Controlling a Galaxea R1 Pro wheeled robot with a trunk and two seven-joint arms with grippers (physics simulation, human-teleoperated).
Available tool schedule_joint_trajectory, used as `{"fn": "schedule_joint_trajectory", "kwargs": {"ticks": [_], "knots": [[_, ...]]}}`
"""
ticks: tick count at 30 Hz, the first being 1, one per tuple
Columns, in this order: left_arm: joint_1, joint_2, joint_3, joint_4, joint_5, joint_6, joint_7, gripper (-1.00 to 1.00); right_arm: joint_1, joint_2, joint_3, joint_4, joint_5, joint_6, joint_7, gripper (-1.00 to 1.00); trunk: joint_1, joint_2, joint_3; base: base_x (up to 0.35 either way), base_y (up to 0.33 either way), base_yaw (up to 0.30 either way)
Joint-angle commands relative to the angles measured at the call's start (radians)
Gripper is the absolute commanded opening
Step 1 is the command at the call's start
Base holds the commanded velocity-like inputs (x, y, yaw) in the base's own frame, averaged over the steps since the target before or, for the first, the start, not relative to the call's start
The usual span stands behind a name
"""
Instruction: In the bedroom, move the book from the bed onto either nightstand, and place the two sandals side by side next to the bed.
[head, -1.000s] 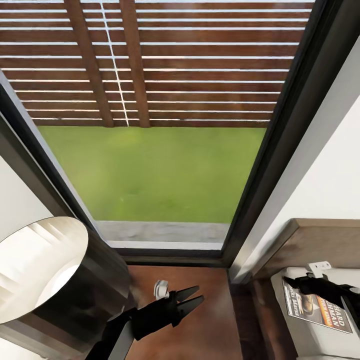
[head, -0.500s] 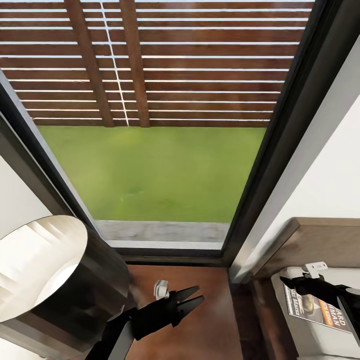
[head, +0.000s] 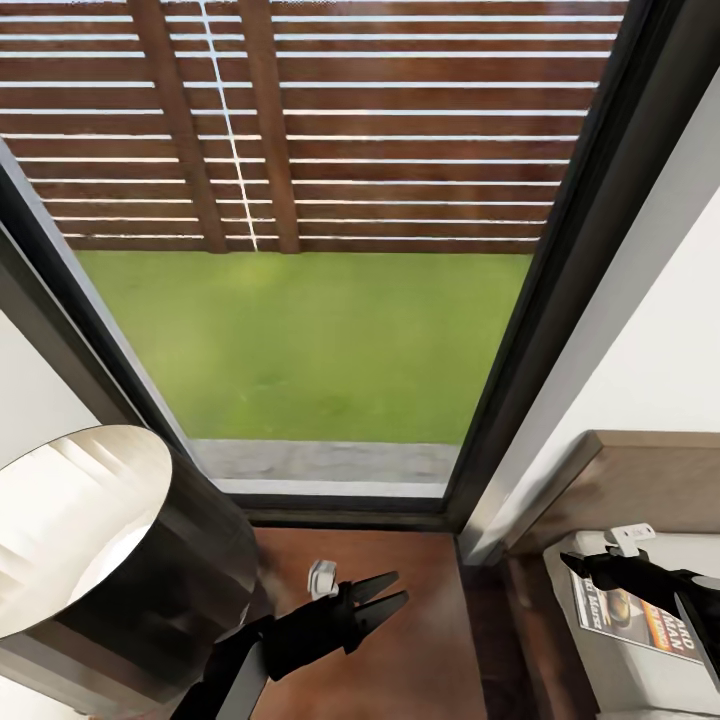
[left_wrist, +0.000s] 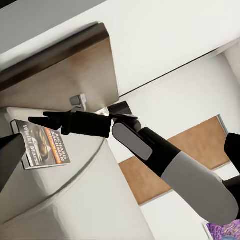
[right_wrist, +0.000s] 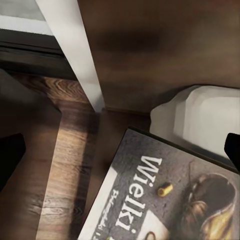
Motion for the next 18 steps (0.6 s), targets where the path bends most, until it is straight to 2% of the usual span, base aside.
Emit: {"fn": "schedule_joint_trajectory", "kwargs": {"ticks": [1, 9, 16, 18], "knots": [[0.000, 0.000, -0.001, 0.000, 0.007, 0.010, -0.001, 1.00, -0.001, 0.001, -0.003, -0.001, 0.008, 0.004, 0.008, 1.00, 0.000, -0.001, -0.001, 0.000, 0.000, 0.000], [0.000, 0.000, -0.001, 0.000, 0.007, 0.010, -0.001, 1.00, -0.001, 0.001, -0.003, 0.000, 0.008, 0.004, 0.008, 1.00, 0.000, -0.001, -0.001, 0.000, 0.000, 0.000], [0.000, 0.000, -0.001, 0.000, 0.007, 0.010, -0.001, 1.00, -0.001, 0.000, -0.003, -0.001, 0.008, 0.004, 0.008, 1.00, 0.027, -0.050, -0.023, 0.000, 0.000, 0.000], [0.000, 0.000, -0.001, 0.000, 0.007, 0.010, -0.001, 1.00, -0.001, 0.000, -0.003, -0.002, 0.008, 0.004, 0.008, 1.00, 0.027, -0.050, -0.023, 0.000, 0.000, 0.000]]}}
